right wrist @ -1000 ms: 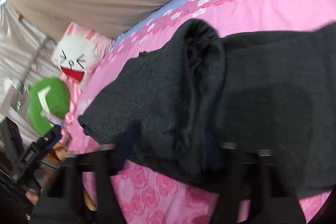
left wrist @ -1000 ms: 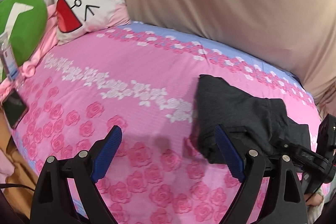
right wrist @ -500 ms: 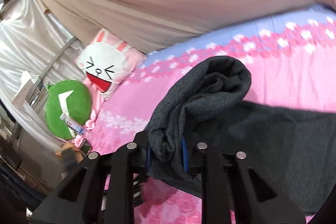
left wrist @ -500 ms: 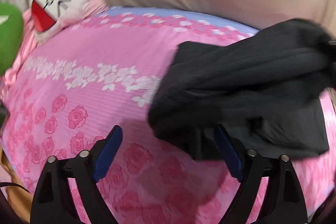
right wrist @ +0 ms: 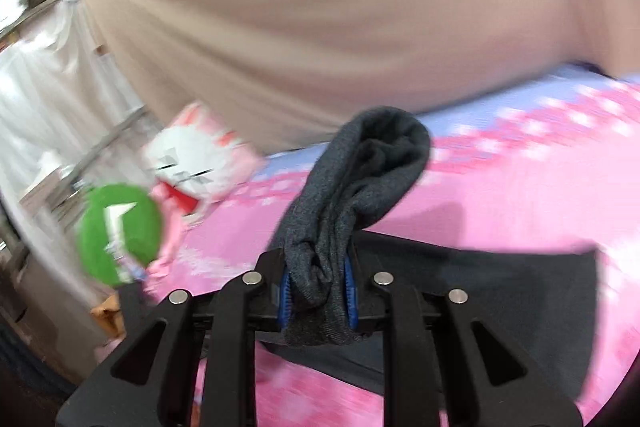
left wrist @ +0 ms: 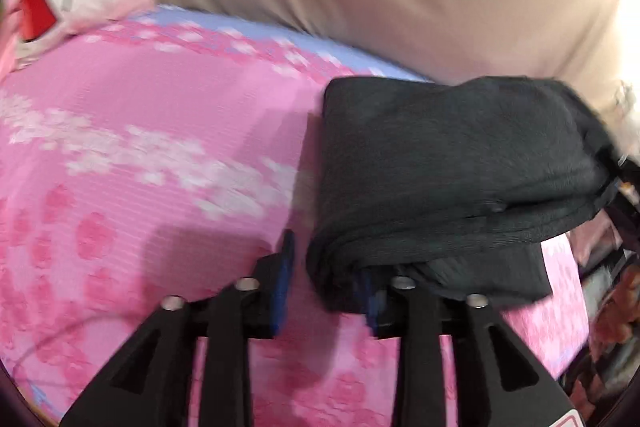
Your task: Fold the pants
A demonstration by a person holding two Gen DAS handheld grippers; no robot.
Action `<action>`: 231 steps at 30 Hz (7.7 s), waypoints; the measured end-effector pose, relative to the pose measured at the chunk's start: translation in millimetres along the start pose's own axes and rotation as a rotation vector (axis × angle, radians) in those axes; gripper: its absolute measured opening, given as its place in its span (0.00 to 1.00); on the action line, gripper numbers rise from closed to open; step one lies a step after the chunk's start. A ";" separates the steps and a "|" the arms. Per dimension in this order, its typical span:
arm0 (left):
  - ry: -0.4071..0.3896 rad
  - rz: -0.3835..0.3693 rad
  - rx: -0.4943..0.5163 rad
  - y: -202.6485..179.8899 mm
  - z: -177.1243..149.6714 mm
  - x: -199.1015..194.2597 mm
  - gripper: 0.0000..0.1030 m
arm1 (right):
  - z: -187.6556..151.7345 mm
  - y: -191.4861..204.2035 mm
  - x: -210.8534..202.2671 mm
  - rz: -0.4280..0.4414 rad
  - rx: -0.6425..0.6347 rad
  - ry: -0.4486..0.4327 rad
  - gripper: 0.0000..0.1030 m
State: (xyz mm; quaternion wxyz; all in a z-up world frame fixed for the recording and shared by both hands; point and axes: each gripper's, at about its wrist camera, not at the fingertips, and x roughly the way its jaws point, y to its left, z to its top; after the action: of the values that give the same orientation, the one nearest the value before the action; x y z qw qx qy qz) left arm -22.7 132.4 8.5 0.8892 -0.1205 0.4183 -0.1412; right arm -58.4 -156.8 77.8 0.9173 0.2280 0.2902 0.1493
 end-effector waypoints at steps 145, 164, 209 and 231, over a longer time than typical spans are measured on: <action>-0.098 0.196 0.110 -67.1 7.9 -14.5 0.85 | 23.0 -15.9 -55.2 -0.188 -0.214 -0.079 0.15; 0.175 -0.104 -0.114 -27.1 11.2 77.0 0.09 | -45.7 -136.1 3.8 -0.306 0.157 0.128 0.62; 0.042 0.283 0.192 -62.3 -48.1 17.1 0.62 | -40.7 -8.8 -25.9 -0.254 -0.117 -0.006 0.29; 0.033 0.329 0.213 -66.5 -53.1 21.8 0.69 | -100.1 -24.1 -23.5 -0.334 -0.143 0.129 0.24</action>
State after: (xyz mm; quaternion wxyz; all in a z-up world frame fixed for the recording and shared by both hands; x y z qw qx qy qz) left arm -60.7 57.7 -17.8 0.9009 0.0467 0.4297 -0.0392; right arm -133.6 -153.6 3.7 0.9227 0.1007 0.3709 0.0298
